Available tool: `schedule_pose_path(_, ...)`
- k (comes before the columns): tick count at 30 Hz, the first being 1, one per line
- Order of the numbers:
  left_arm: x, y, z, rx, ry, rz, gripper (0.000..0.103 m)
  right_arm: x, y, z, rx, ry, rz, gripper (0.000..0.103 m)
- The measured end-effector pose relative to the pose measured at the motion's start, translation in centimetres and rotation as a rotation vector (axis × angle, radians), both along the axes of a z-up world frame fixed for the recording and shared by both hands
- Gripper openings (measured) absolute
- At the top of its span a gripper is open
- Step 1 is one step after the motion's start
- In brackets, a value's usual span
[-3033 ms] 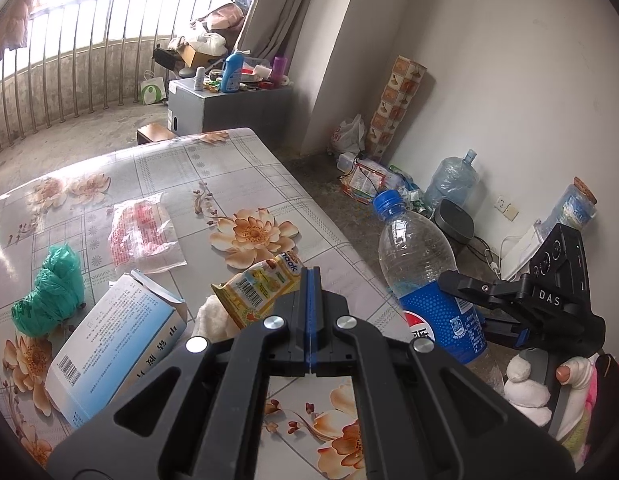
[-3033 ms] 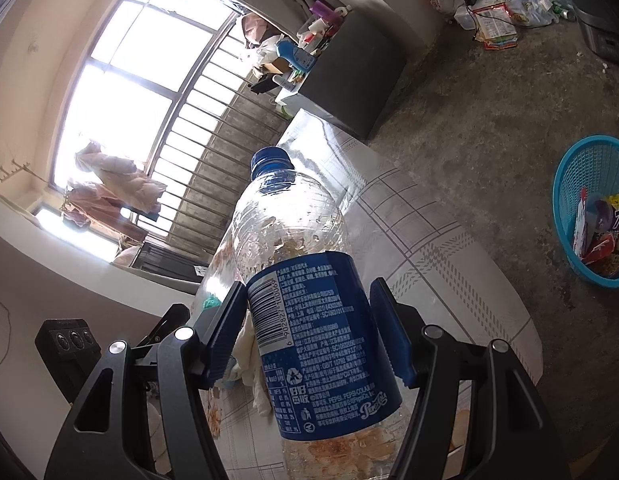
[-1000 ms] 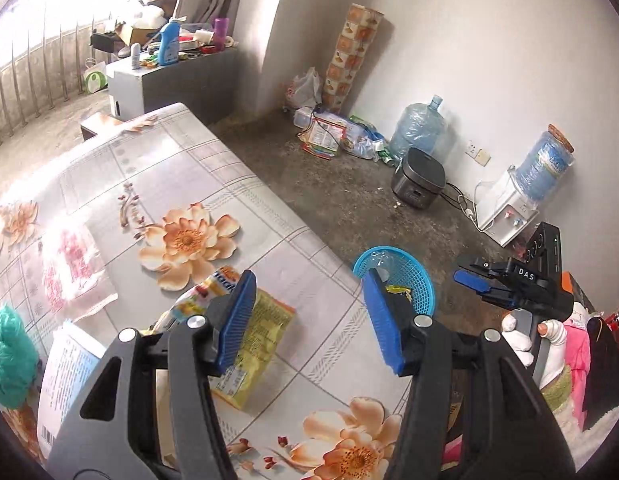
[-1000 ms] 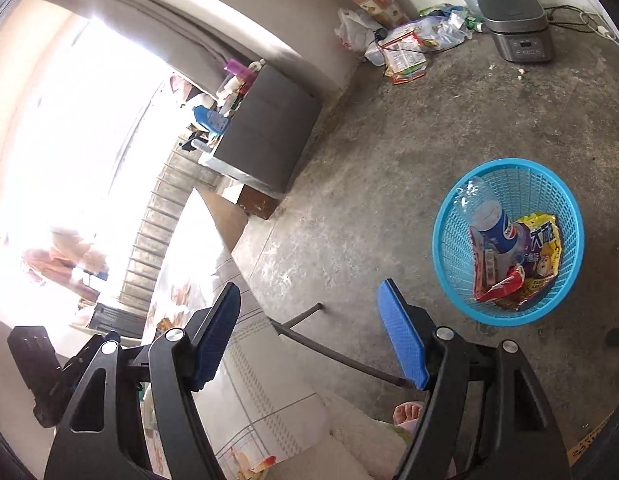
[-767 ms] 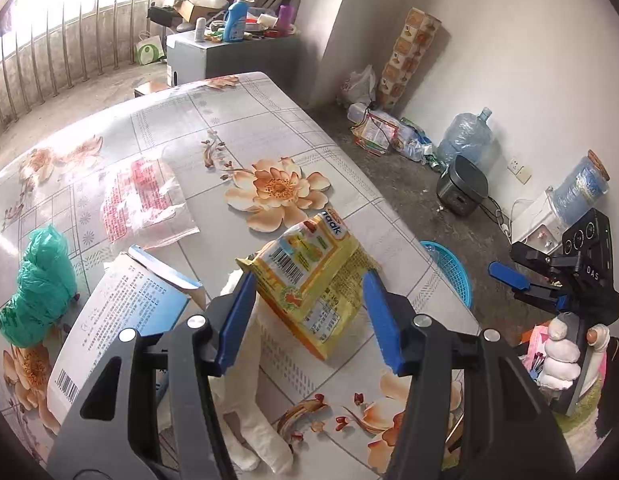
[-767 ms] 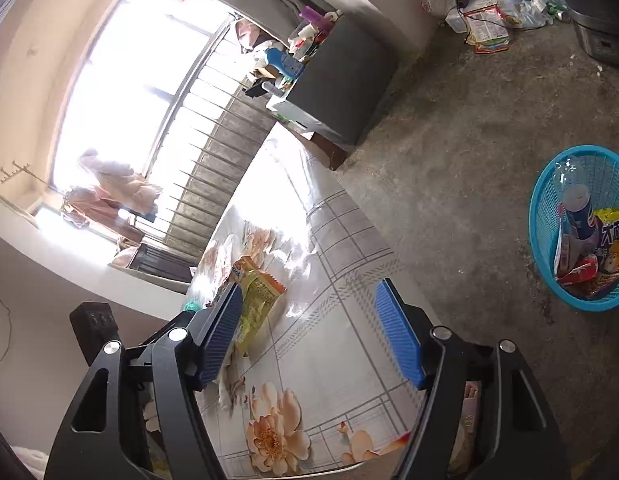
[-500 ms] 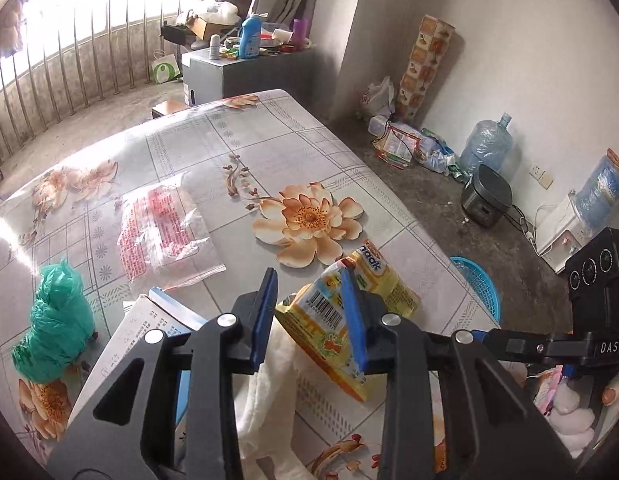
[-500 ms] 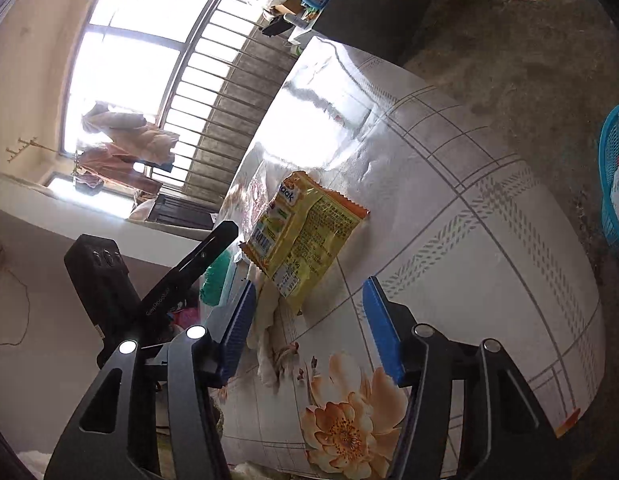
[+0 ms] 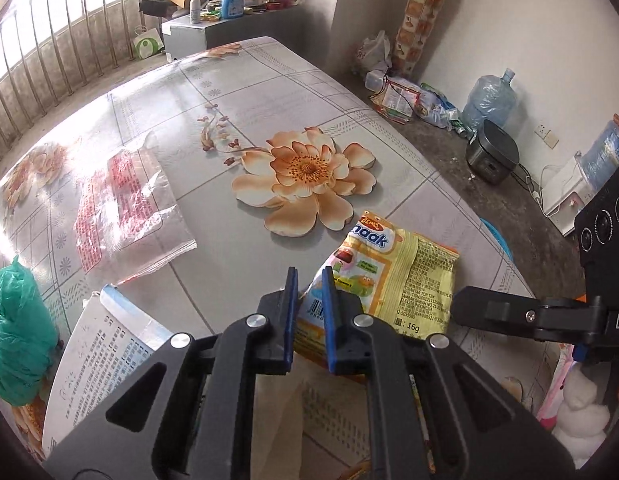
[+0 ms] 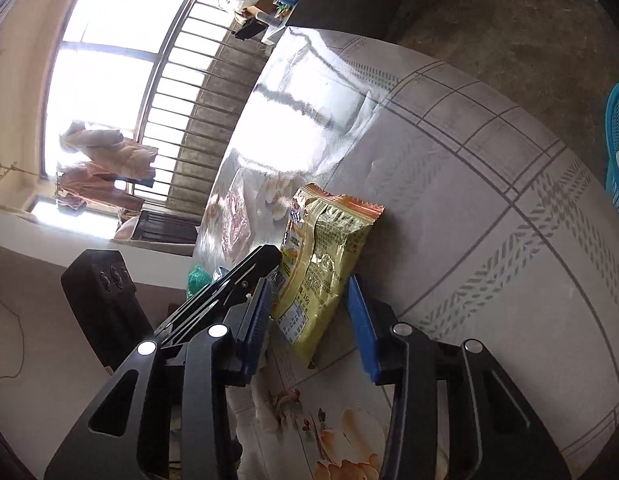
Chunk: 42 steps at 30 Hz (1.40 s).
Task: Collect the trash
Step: 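Grasp the yellow snack bag on the table with the right gripper, then carry the yellow snack bag with the right gripper over the wastebasket and release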
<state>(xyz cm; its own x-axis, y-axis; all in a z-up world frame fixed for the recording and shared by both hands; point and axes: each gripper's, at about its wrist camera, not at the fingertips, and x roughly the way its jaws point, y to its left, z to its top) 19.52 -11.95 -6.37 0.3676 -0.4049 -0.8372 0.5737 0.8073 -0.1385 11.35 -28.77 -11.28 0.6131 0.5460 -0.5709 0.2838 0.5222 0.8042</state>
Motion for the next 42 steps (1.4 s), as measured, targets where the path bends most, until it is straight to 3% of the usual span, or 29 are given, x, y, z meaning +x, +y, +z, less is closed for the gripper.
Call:
schedule_pose_path(4,-0.5,-0.3,-0.1,-0.010,0.013,-0.009,0.010,-0.4,-0.5,-0.8,0.003,0.002,-0.051,0.009)
schedule_pose_path(6,-0.9,-0.5,-0.1,-0.026,0.033,-0.028,0.010,-1.1,-1.2,-1.0,0.039,-0.020,-0.069,0.006)
schedule_pose_path(8,-1.3,-0.9,-0.3,-0.037,0.059,-0.049,0.010,-2.0,-2.0,-0.8,0.059,-0.052,-0.081,0.005)
schedule_pose_path(13,-2.9,-3.0,-0.5,-0.014,0.032,-0.103,0.010,-3.2,-2.4,0.5,0.054,-0.111,-0.075,0.008)
schedule_pose_path(16,-3.2,-3.7,-0.5,-0.013,0.027,-0.117,0.010,-3.5,-2.5,0.9,0.012,-0.110,-0.076,0.010)
schedule_pose_path(20,-3.6,-4.4,-0.6,-0.011,0.026,-0.137,0.010,-2.9,-2.4,0.2,0.008,-0.077,-0.073,0.022)
schedule_pose_path(25,-3.7,-4.4,-0.6,-0.006,0.014,-0.151,0.010,-2.2,-2.0,-0.3,-0.054,-0.060,-0.077,0.023)
schedule_pose_path(27,-3.8,-4.5,-0.5,-0.005,0.015,-0.155,0.010,-2.1,-1.9,-0.1,-0.082,-0.070,-0.083,0.022)
schedule_pose_path(28,-3.8,-4.6,-0.5,-0.007,0.022,-0.155,0.010,-2.0,-1.9,0.0,-0.089,-0.076,-0.088,0.010)
schedule_pose_path(30,-3.7,-4.5,-0.3,-0.038,0.044,-0.155,0.010,-2.2,-2.3,0.2,-0.080,-0.088,-0.102,0.005)
schedule_pose_path(33,-4.4,-4.4,0.7,-0.066,0.011,-0.161,0.010,-3.6,-4.4,0.8,-0.045,-0.123,-0.170,0.004)
schedule_pose_path(36,-4.8,-4.3,1.5,-0.066,-0.007,-0.171,0.011,-6.5,-9.0,0.9,-0.064,-0.138,-0.312,0.004)
schedule_pose_path(39,-5.0,-4.0,2.1,-0.064,-0.018,-0.164,0.013,-9.9,-14.5,-1.0,-0.057,-0.066,-0.495,0.004)
schedule_pose_path(42,-5.1,-3.4,2.8,-0.078,-0.029,-0.144,0.020,-13.2,-19.1,-4.0,-0.132,0.061,-0.656,0.004)
